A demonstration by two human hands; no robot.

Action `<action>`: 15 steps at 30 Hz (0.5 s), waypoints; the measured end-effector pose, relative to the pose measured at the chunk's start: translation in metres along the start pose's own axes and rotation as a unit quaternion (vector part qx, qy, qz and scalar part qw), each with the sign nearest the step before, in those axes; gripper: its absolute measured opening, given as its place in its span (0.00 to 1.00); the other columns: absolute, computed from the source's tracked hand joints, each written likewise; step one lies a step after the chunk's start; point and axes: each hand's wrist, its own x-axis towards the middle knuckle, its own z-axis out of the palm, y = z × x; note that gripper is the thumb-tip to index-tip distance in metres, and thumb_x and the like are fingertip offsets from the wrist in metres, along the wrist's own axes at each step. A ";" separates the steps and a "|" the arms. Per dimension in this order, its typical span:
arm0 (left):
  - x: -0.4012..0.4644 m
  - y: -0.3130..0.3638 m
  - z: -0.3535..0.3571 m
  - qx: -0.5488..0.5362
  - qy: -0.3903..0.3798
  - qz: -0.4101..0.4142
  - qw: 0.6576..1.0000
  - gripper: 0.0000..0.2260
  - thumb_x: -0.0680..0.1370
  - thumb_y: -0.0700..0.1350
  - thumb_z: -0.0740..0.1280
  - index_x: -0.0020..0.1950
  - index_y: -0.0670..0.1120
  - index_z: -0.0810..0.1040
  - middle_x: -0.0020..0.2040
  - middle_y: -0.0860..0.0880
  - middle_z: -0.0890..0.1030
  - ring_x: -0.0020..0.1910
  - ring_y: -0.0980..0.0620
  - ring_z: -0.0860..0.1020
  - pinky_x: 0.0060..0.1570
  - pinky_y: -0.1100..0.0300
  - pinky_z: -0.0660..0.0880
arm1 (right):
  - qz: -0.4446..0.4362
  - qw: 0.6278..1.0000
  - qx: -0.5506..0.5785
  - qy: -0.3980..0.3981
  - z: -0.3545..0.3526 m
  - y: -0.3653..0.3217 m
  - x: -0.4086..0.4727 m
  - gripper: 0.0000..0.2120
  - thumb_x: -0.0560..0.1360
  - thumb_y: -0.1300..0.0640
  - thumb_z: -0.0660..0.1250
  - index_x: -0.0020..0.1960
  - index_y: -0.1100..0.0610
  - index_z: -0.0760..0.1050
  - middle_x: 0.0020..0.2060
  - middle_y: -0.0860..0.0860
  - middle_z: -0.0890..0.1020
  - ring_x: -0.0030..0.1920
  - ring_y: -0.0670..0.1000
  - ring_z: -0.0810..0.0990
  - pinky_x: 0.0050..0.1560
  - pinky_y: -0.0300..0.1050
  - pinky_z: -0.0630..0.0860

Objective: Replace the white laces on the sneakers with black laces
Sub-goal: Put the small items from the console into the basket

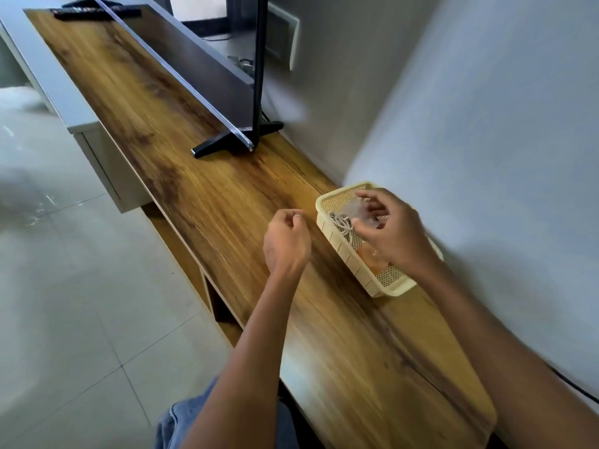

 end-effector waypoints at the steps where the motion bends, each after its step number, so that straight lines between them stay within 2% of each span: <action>1: -0.002 0.001 0.002 0.014 -0.021 0.008 1.000 0.09 0.81 0.45 0.59 0.56 0.50 0.78 0.41 0.54 0.80 0.33 0.55 0.74 0.36 0.59 0.71 | 0.019 1.000 -0.010 0.003 -0.011 0.005 -0.001 0.20 0.71 0.62 0.72 0.62 0.52 0.76 0.46 0.45 0.79 0.46 0.43 0.77 0.42 0.27 0.71; 3: -0.004 0.000 0.007 0.036 -0.063 0.025 0.997 0.08 0.80 0.48 0.61 0.56 0.51 0.78 0.49 0.52 0.81 0.44 0.51 0.78 0.46 0.55 0.76 | 0.049 0.998 -0.036 -0.003 -0.031 0.014 -0.004 0.20 0.71 0.61 0.72 0.61 0.52 0.76 0.44 0.47 0.79 0.45 0.44 0.77 0.40 0.25 0.70; 6: -0.006 -0.003 0.014 0.063 -0.111 0.054 0.990 0.13 0.78 0.50 0.65 0.62 0.51 0.75 0.56 0.52 0.78 0.54 0.52 0.78 0.57 0.50 0.76 | 0.101 0.990 -0.081 -0.050 -0.046 0.029 -0.008 0.21 0.70 0.60 0.73 0.62 0.53 0.75 0.46 0.51 0.79 0.43 0.47 0.77 0.40 0.32 0.72; 10: -0.010 -0.003 0.023 0.081 -0.142 0.066 0.984 0.19 0.76 0.51 0.69 0.65 0.53 0.71 0.59 0.50 0.74 0.56 0.49 0.77 0.58 0.48 0.76 | 0.138 0.984 -0.101 -0.052 -0.037 0.041 -0.016 0.22 0.69 0.58 0.75 0.61 0.53 0.75 0.47 0.52 0.80 0.42 0.48 0.78 0.46 0.44 0.77; 15: -0.012 -0.004 0.027 0.092 -0.147 0.069 0.982 0.20 0.76 0.49 0.69 0.67 0.53 0.70 0.61 0.48 0.72 0.59 0.45 0.76 0.60 0.47 0.75 | 0.141 0.978 -0.155 -0.013 -0.021 0.053 -0.022 0.20 0.70 0.58 0.73 0.61 0.56 0.75 0.48 0.54 0.81 0.46 0.55 0.80 0.48 0.47 0.75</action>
